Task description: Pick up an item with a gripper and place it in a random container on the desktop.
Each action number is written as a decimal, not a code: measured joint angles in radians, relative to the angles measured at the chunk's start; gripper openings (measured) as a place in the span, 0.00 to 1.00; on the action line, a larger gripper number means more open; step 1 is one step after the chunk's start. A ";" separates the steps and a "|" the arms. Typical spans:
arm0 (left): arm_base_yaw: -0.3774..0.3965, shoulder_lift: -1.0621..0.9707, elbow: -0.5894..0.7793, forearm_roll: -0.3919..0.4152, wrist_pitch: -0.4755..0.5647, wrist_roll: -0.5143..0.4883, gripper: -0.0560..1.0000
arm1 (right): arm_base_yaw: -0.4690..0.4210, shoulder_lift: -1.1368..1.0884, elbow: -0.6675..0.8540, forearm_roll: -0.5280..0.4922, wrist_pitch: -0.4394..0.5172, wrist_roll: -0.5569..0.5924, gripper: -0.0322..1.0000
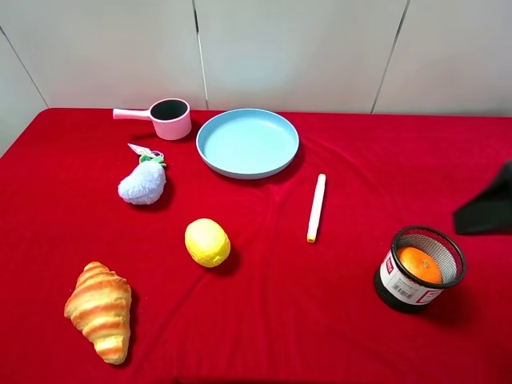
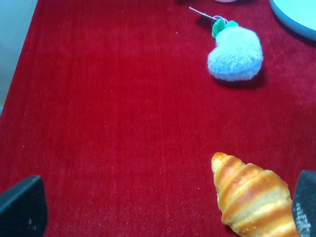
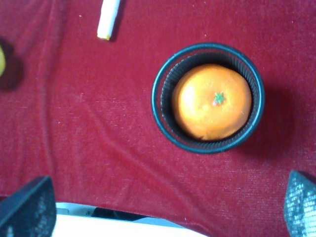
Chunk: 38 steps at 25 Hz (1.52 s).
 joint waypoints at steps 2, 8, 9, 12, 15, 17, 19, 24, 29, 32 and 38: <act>0.000 0.000 0.000 0.000 0.000 0.000 0.99 | 0.000 -0.050 0.000 0.000 0.025 -0.001 0.70; 0.000 0.000 0.000 0.000 0.000 0.000 0.99 | 0.000 -0.202 0.000 -0.019 0.084 -0.110 0.70; 0.000 0.000 0.000 0.000 0.000 0.000 0.99 | 0.000 -0.223 0.000 -0.021 0.087 -0.122 0.70; 0.000 0.000 0.000 0.000 0.000 0.000 0.99 | 0.000 -0.283 0.000 -0.026 0.089 -0.144 0.70; 0.000 0.000 0.000 0.000 0.000 0.000 0.99 | 0.000 -0.317 0.000 -0.022 0.089 -0.148 0.70; 0.000 0.000 0.000 0.000 0.000 0.000 0.99 | 0.000 -0.323 0.000 -0.015 0.089 -0.149 0.70; 0.000 0.000 0.000 0.000 0.000 0.000 0.99 | 0.000 -0.324 0.000 -0.009 0.089 -0.150 0.70; 0.000 0.000 0.000 0.000 0.000 0.000 0.99 | -0.016 -0.332 0.000 -0.005 0.089 -0.170 0.70; 0.000 0.000 0.000 0.000 0.000 0.000 0.99 | -0.158 -0.398 0.017 -0.004 0.084 -0.271 0.70; 0.000 0.000 0.000 0.000 0.000 0.000 0.99 | -0.237 -0.476 0.040 -0.004 0.045 -0.326 0.70; 0.000 0.000 0.000 0.000 0.000 0.000 0.99 | -0.344 -0.664 0.118 -0.007 -0.016 -0.349 0.70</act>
